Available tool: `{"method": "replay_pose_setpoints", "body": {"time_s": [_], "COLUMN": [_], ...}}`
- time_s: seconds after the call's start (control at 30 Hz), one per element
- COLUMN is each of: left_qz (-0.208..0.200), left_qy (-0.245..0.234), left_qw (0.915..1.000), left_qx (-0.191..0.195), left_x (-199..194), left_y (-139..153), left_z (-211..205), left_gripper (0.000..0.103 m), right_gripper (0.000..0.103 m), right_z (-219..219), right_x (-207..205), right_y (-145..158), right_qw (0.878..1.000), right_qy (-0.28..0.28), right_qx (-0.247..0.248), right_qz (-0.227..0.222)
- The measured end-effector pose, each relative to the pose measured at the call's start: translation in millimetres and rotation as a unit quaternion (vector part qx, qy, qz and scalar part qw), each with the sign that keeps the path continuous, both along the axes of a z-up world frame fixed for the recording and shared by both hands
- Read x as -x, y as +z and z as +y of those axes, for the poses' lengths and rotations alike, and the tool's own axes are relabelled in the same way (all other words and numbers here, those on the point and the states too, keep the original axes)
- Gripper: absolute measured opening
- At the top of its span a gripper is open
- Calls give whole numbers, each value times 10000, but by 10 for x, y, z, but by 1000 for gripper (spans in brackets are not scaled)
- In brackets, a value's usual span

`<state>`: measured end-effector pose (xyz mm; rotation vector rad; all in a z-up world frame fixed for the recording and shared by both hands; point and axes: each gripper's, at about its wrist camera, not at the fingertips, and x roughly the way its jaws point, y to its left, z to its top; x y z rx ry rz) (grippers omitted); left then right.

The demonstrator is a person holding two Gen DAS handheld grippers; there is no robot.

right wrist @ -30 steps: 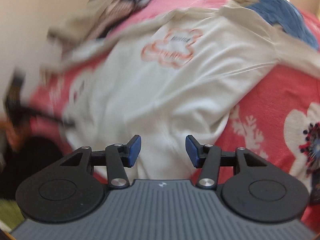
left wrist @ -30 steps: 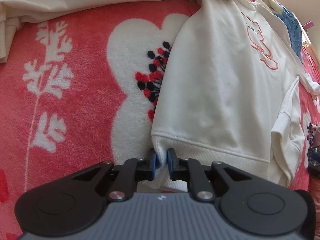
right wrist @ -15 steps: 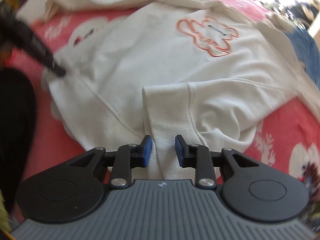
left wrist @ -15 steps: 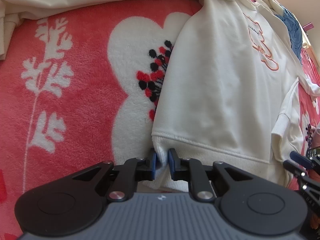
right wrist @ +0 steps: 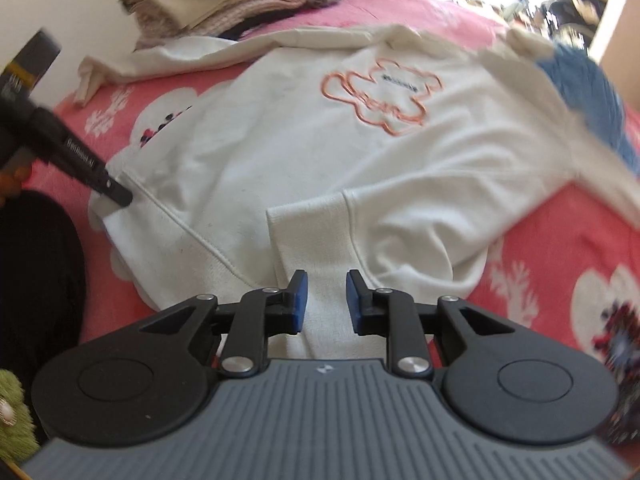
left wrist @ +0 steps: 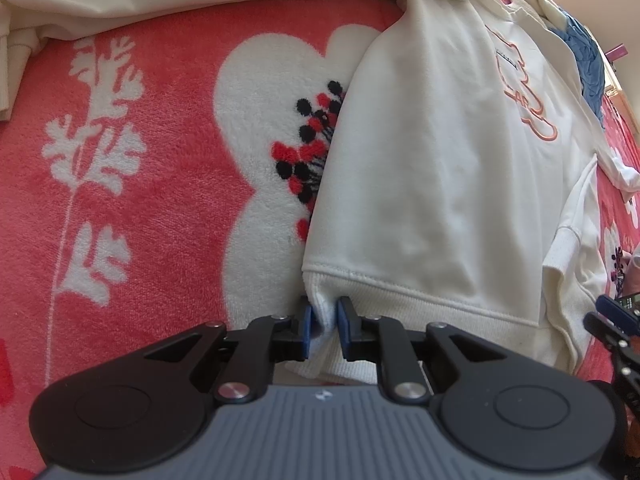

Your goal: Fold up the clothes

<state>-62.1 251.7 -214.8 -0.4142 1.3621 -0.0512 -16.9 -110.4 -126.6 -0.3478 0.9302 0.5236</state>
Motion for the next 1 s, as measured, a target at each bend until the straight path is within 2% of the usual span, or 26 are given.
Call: {"method": "replay_pose_setpoints", "body": {"time_s": [0.1,0.17,0.3,0.4,0.43,0.5,0.53,0.57,0.7,0.8,0.83,0.9,1.0], "left_qz": [-6,-6,7,18,19,22,23,24,5,4,7,3,6], "left_qy": [10,28,61,55,53,53,60,67,67,110,123,124,90], "left_qw": [10000,10000,9999,9999,9999,9999,9998,9998,9998,9997,9997,9997,9999], "left_qx": [23,49,114,136,141,154,163,171,175,216,221,208,136], "left_x": [0,-2,-13,-26,-30,-37,-39,-41,-45,-52,-55,-60,-74], "left_y": [-7,-15,-40,-61,-64,-72,-73,-75,-84,-90,-94,-99,-95], "left_z": [0,3,14,8,7,3,3,2,-27,-37,-44,-67,-116], "left_gripper": [16,16,16,16,16,17,17,17,16,15,15,15,16], "right_gripper": [33,57,63,65,64,50,27,9,8,8,8,8,10], "right_z": [175,303,520,541,521,464,422,351,-217,-704,-875,-1213,-1645], "right_x": [-44,-91,-253,-384,-402,-421,-420,-416,-227,111,206,382,510], "right_y": [-61,-110,-279,-402,-414,-412,-393,-363,3,281,311,289,-5], "right_qw": [9998,9998,9996,9983,9976,9958,9946,9928,9740,9553,9477,9292,8909], "right_qy": [125,122,-122,-531,-653,-902,-1029,-1182,-2107,-2749,-2990,-3495,-4148], "right_qx": [161,175,259,160,65,-61,-79,-145,-822,-1010,-1055,-1192,-1707], "right_qz": [-21,-4,33,194,203,174,127,121,-112,-398,-370,-160,708]}}
